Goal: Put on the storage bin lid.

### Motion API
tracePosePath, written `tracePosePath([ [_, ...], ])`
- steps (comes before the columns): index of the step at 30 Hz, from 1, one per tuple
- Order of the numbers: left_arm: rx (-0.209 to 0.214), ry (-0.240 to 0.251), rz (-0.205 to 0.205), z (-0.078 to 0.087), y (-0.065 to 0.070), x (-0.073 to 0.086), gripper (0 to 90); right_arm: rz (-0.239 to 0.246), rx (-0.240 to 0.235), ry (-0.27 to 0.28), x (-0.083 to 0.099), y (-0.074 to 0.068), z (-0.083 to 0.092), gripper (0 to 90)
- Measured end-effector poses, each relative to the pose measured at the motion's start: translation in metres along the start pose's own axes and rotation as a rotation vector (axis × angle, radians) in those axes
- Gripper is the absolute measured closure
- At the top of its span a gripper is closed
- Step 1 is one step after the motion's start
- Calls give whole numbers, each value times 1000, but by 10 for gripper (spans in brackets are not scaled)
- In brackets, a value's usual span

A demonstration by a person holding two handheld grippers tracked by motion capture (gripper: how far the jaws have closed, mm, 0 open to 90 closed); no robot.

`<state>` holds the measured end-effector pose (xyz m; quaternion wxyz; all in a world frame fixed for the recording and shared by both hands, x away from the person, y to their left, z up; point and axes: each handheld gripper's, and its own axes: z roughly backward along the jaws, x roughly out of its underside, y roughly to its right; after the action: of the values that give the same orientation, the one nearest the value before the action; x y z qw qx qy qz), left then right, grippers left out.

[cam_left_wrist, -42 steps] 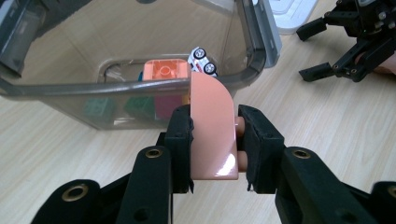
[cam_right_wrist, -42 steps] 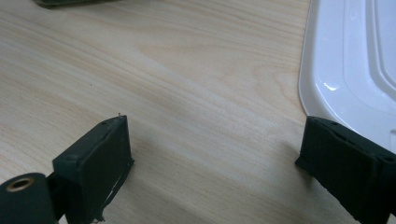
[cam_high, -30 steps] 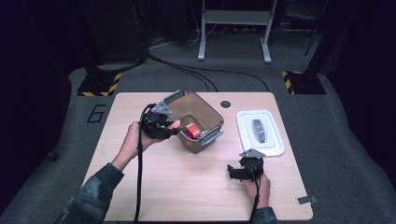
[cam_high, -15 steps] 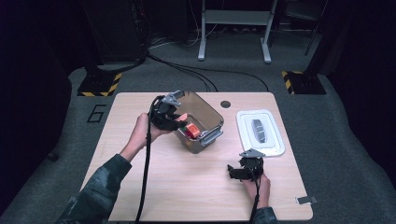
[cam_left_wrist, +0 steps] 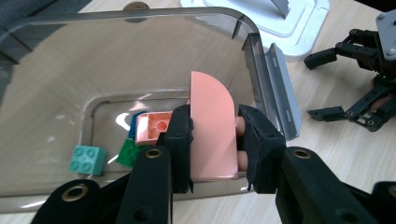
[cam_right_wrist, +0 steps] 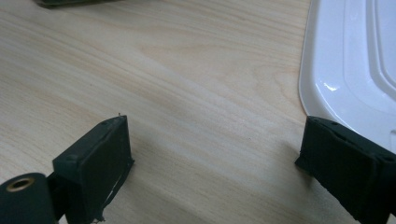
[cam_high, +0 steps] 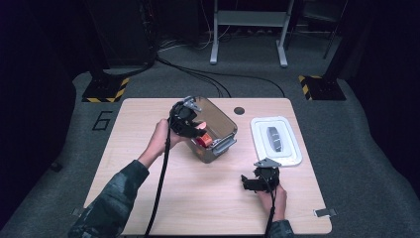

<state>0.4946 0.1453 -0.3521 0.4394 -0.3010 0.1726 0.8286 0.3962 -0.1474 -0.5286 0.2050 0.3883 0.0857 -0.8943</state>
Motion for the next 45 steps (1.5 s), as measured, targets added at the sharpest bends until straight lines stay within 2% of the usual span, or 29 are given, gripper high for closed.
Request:
tracePosePath([
  [4,15,-6,7,-7,1,-1,665,0,0,0,0,0,0,78],
  [17,60,-38,65,-26,1,3,662,0,0,0,0,0,0,78],
  [33,87,-74,86,-32,2,7,645,0,0,0,0,0,0,78],
  [37,86,-68,90,-31,3,7,643,0,0,0,0,0,0,78],
  [41,82,-67,98,-27,2,9,569,0,0,0,0,0,0,78],
  [45,54,-50,107,-17,2,16,422,0,0,0,0,0,0,78],
])
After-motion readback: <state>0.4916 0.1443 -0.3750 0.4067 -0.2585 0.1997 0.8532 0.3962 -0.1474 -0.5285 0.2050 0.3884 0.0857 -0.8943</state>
